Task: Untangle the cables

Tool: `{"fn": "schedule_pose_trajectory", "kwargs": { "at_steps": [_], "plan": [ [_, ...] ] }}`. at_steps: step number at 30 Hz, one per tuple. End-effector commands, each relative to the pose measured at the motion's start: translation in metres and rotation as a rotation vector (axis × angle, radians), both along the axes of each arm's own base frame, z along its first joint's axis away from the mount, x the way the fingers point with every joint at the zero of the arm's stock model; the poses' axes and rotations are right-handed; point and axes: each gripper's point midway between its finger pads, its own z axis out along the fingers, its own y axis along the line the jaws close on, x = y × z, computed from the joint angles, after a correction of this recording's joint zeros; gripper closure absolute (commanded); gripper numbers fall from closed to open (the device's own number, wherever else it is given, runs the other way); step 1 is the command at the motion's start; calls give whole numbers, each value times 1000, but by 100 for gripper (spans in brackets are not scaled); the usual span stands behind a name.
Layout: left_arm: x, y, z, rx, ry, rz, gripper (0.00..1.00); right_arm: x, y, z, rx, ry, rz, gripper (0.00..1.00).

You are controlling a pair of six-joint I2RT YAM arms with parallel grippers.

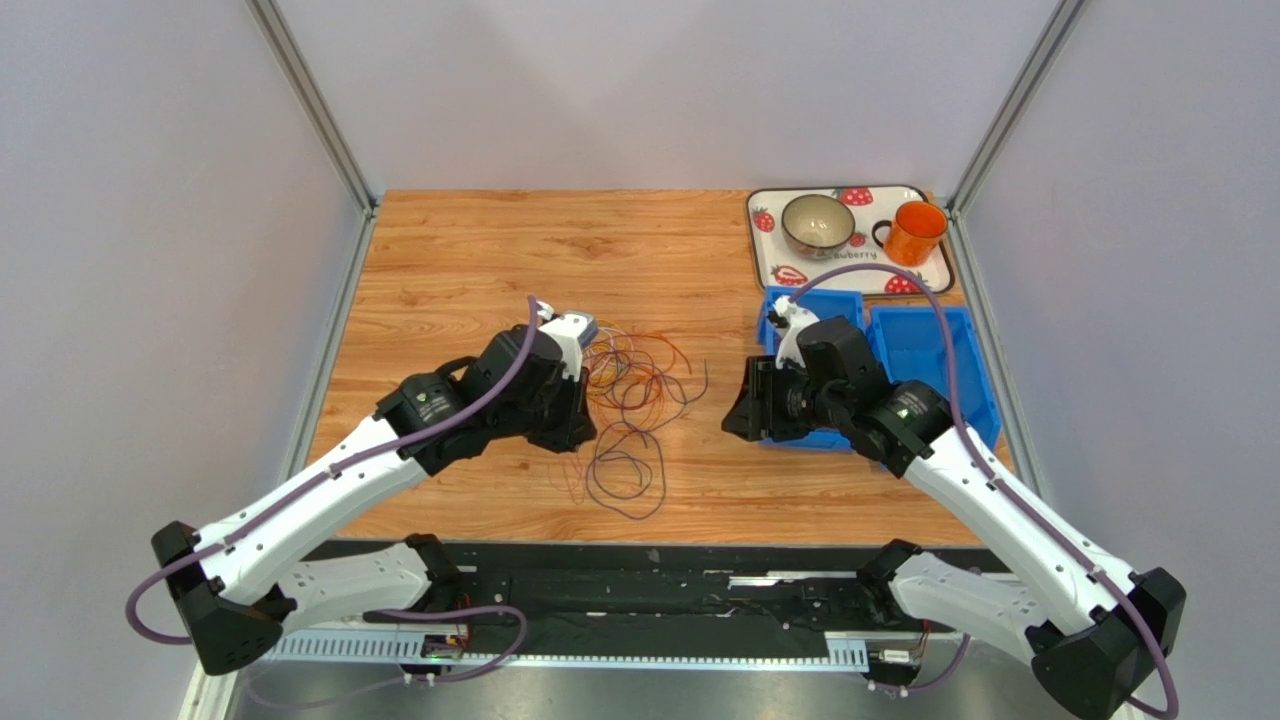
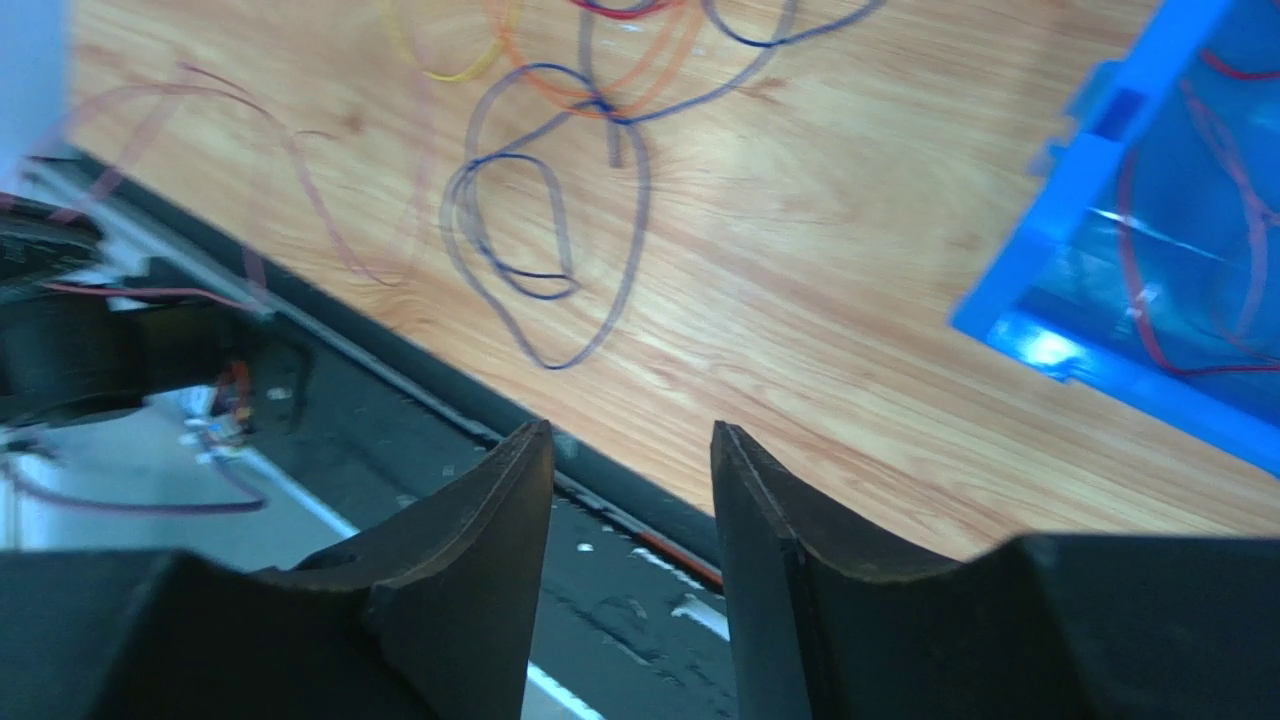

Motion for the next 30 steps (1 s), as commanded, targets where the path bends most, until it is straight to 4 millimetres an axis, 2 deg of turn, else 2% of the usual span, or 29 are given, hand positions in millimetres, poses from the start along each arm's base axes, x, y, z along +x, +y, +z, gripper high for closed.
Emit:
{"fn": "schedule_pose_trajectory", "kwargs": {
  "at_steps": [1, 6, 11, 19, 30],
  "plan": [
    [-20, -32, 36, -193, -23, -201, 100, -10, 34, 60, 246, -39, 88, 51],
    [-36, -45, 56, -294, -33, -328, 100, -20, 59, 87, 440, 21, 134, 42],
    [-49, -51, 69, -354, -51, -419, 100, -19, 74, 92, 524, 95, 134, 39],
    [-52, -53, 61, -358, -39, -437, 100, -23, 103, 83, 550, 236, 138, 35],
    [-53, -53, 54, -351, -19, -441, 100, -34, 139, 78, 551, 302, 156, 35]
  ]
}}
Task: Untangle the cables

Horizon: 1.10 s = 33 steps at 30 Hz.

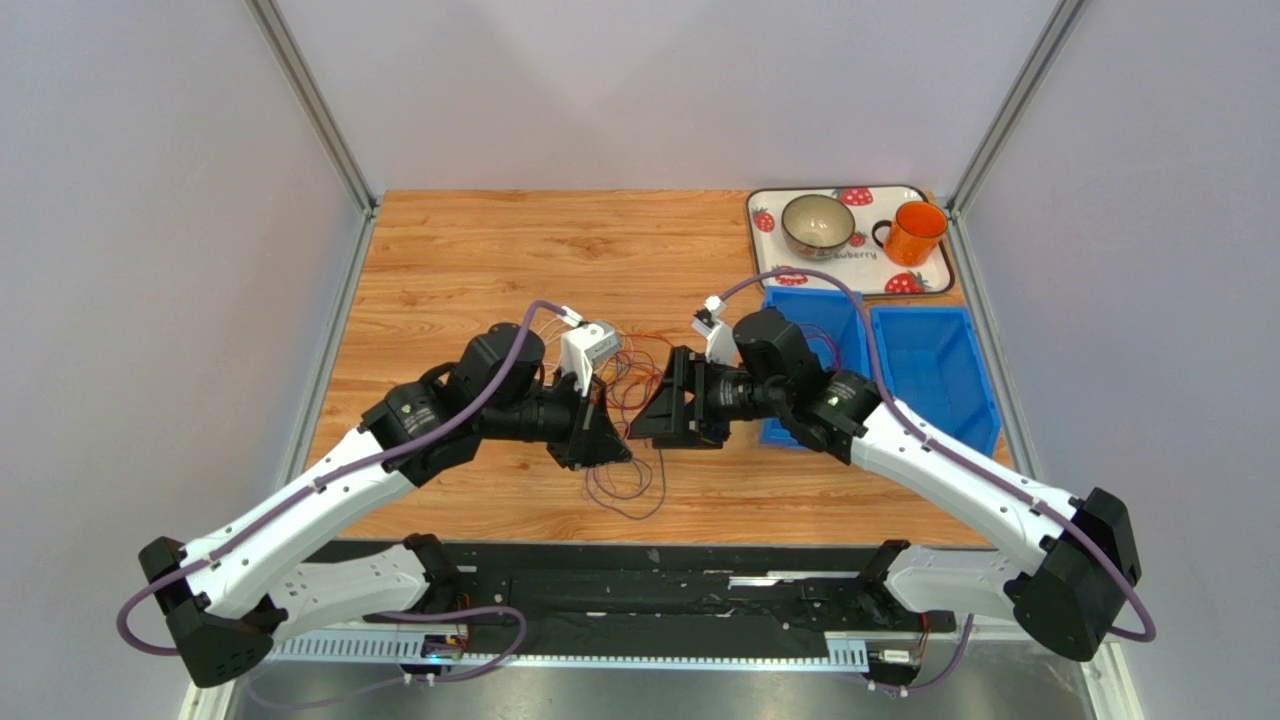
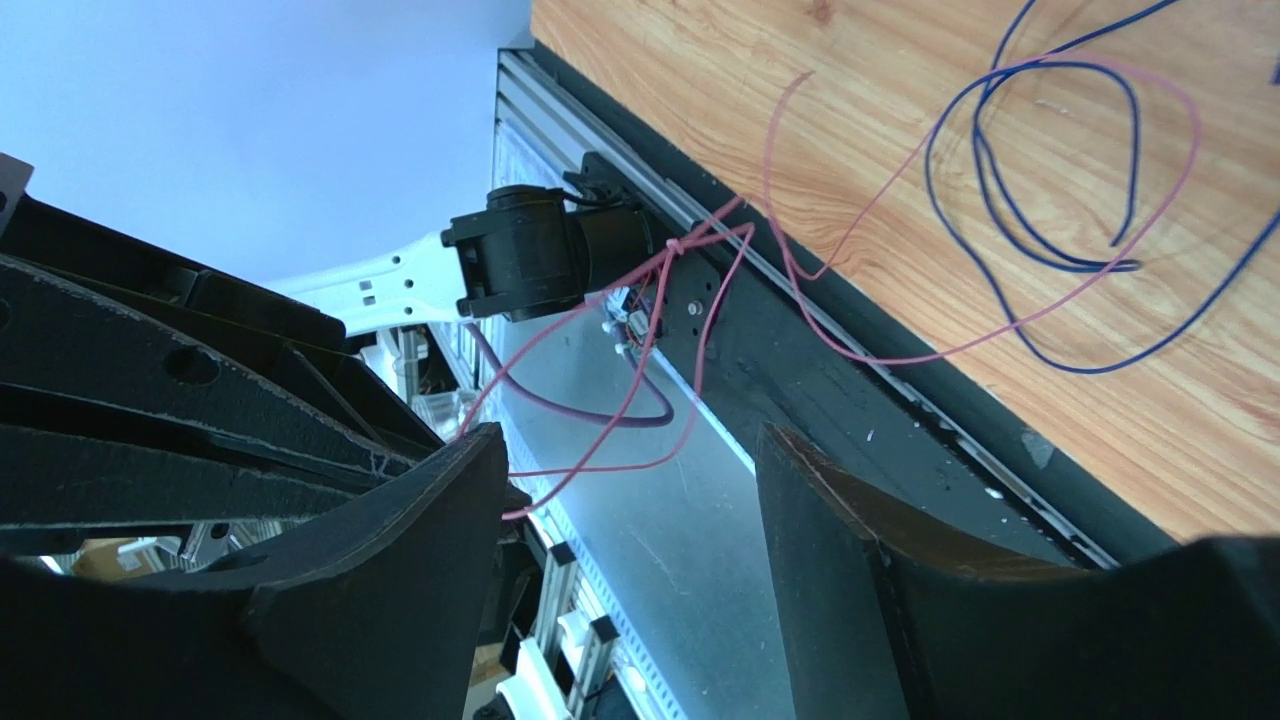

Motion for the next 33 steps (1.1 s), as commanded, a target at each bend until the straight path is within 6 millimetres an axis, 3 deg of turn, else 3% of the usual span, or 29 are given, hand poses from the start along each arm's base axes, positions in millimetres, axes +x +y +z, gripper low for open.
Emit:
{"fn": "schedule_pose_trajectory", "kwargs": {
  "at_steps": [1, 8, 15, 26, 33],
  "plan": [
    [0, -4, 4, -31, -27, -27, 100, 5, 18, 31, 90, -34, -12, 34],
    [0, 1, 0, -19, -32, -10, 100, 10, 3, 36, 65, -78, -95, 36],
    [2, 4, -3, -2, -35, 8, 100, 3, -8, 18, 35, -18, -132, 36],
    [2, -3, -5, -15, -21, -8, 100, 1, 10, 17, 89, 39, -118, 36],
    [1, -1, -8, -13, -17, -3, 100, 6, 7, 23, 104, 25, -158, 36]
  ]
}}
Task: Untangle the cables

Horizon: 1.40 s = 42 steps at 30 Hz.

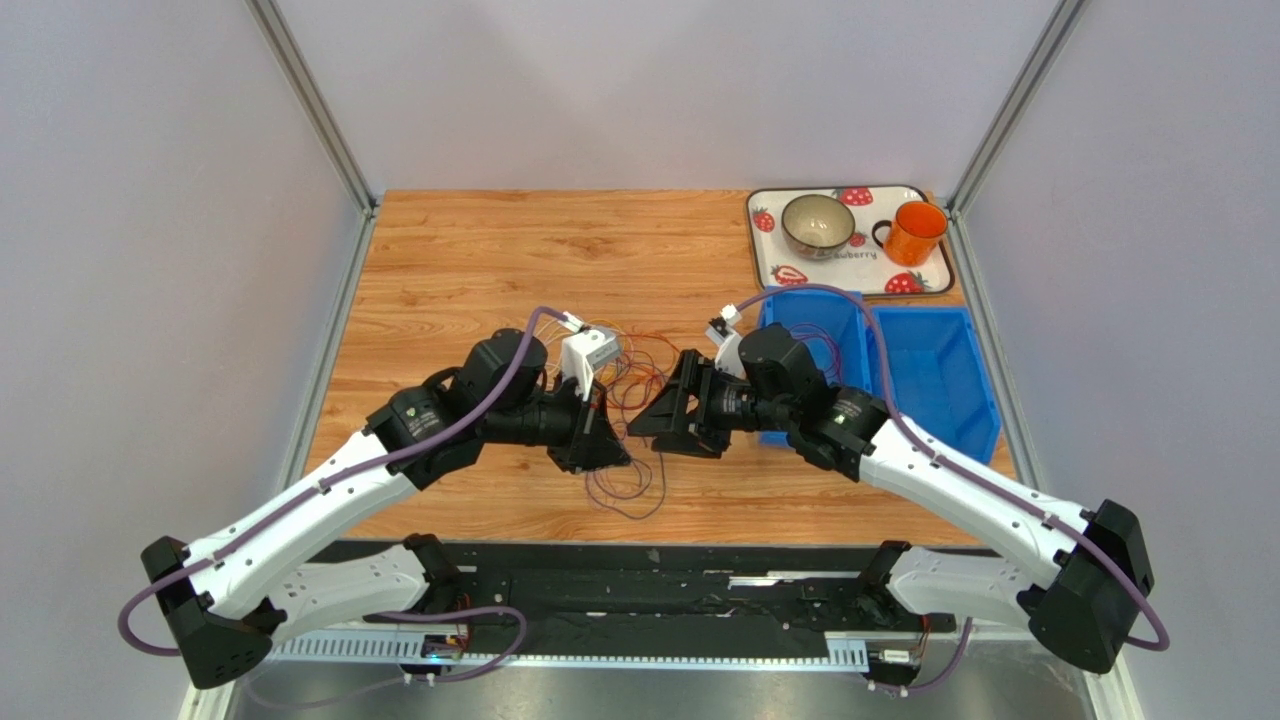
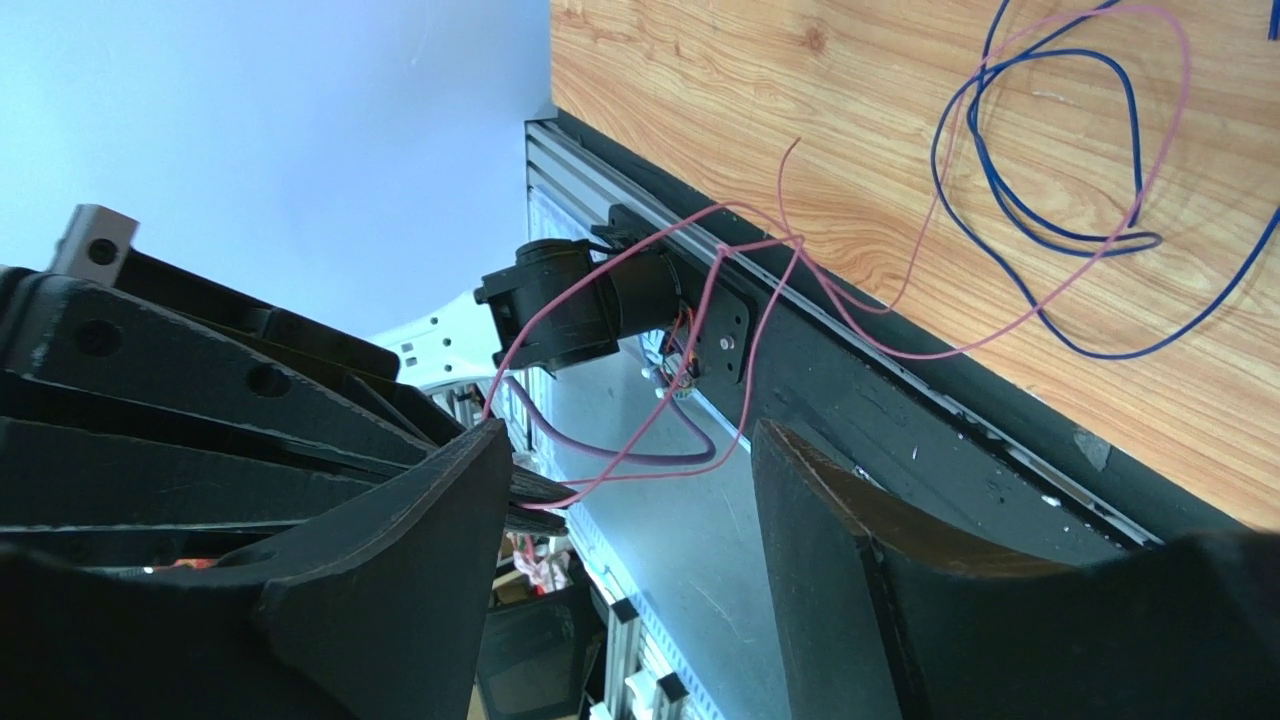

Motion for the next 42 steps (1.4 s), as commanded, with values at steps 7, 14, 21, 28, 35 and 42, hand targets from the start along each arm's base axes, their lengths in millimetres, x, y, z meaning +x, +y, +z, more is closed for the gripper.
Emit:
{"fn": "schedule_pose_trajectory", "kwargs": {
  "at_steps": [7, 14, 21, 28, 35, 42],
  "plan": [
    [0, -1, 1, -21, -20, -11, 100, 6, -2, 18, 76, -28, -78, 37],
    [2, -3, 0, -18, -19, -10, 100, -5, 15, 10, 76, 0, -22, 36],
    [0, -3, -1, -26, -16, -12, 100, -4, 22, 6, 57, 2, -14, 44],
    [-2, -3, -2, -28, -10, -19, 100, -3, 25, 5, 49, 2, -12, 53],
    [-1, -3, -3, -23, -14, -14, 100, -2, 28, 12, 52, -8, 2, 39],
    [4, 0, -7, 14, -36, 7, 100, -8, 36, 1, 7, 33, 75, 38]
  ]
}}
